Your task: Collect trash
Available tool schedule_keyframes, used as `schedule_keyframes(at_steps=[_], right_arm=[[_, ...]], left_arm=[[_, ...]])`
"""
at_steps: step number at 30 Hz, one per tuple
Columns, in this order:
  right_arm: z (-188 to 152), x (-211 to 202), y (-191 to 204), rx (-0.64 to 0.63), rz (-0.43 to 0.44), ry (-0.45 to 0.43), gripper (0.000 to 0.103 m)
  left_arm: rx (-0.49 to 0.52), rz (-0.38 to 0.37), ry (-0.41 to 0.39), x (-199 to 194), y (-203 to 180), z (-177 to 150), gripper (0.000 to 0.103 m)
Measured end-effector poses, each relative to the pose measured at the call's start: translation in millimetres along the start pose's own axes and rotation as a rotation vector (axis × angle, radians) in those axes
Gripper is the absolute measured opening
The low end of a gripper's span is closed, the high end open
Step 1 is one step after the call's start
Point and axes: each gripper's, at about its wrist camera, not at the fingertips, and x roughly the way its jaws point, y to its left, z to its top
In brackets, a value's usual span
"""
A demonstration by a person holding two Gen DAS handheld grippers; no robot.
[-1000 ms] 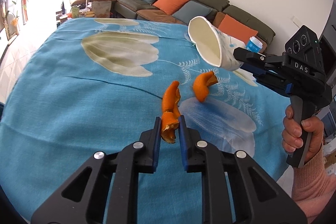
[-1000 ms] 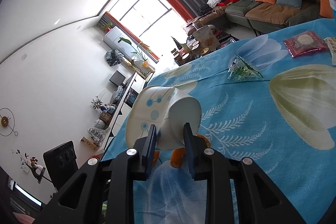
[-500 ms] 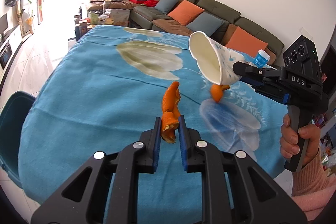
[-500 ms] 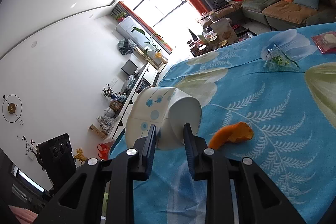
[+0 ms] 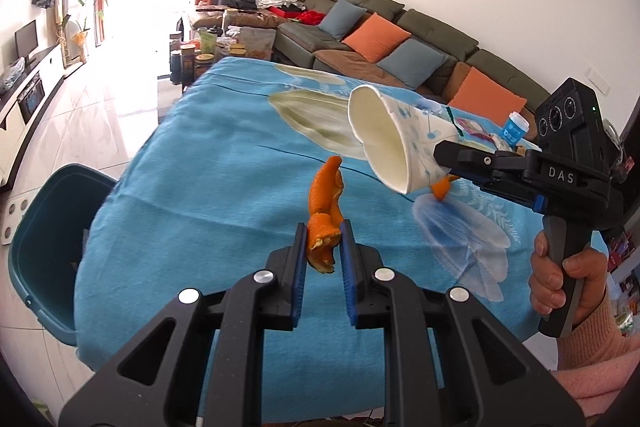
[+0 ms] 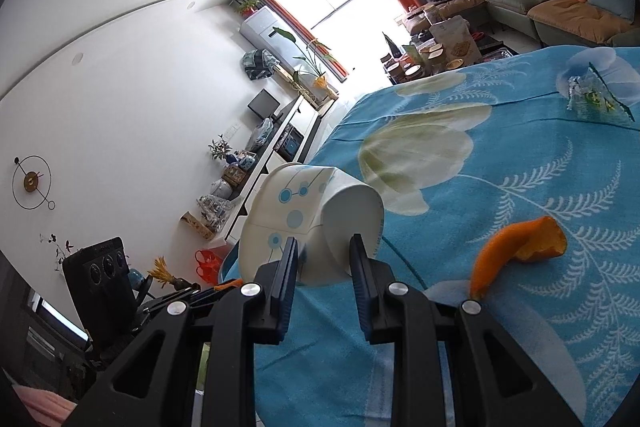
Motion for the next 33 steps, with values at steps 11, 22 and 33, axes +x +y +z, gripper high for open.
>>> schedule_keyframes(at_steps=[11, 22, 33], right_arm=[[-1, 29, 20, -0.040, 0.037, 0.055, 0.025], [0, 59, 45, -0.079, 0.074, 0.108, 0.025], [5, 92, 71, -0.125, 0.109, 0.163, 0.025]], left_arm=[[-0.047, 0.045, -0.028, -19, 21, -5, 0.016], [-0.102, 0.093, -0.055, -40, 44, -12, 0.016], [-0.161, 0.158, -0.088, -59, 74, -14, 0.016]])
